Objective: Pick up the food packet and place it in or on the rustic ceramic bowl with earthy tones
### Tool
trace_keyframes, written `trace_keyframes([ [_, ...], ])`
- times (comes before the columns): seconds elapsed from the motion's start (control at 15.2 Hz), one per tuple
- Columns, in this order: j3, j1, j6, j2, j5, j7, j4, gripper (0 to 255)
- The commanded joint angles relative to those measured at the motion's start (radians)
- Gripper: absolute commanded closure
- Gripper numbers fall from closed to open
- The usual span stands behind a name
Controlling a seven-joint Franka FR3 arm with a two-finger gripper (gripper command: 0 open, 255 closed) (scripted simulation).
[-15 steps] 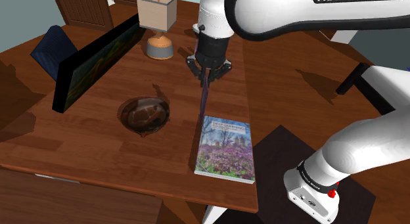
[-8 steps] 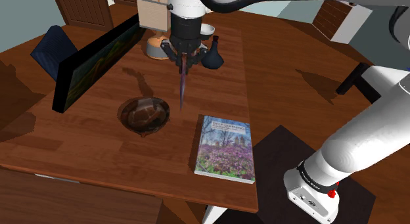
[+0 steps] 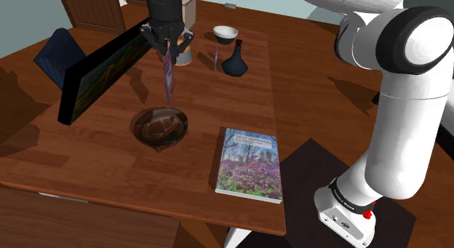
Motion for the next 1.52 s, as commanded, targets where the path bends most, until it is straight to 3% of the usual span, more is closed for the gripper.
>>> trace_keyframes([
  [0.0, -0.048, 0.151, -0.125, 0.16, -0.097, -0.022, 0.289, 255],
  [0.07, -0.085, 0.245, -0.197, 0.247, -0.14, -0.054, 0.472, 255],
  [0.26, -0.063, 0.166, -0.108, 0.188, -0.104, -0.023, 0.302, 255],
  [0.59, -0.042, 0.092, -0.004, 0.142, -0.078, 0.004, 0.135, 255],
  [1.45, -0.028, -0.002, 0.196, 0.104, -0.062, 0.047, -0.126, 255],
])
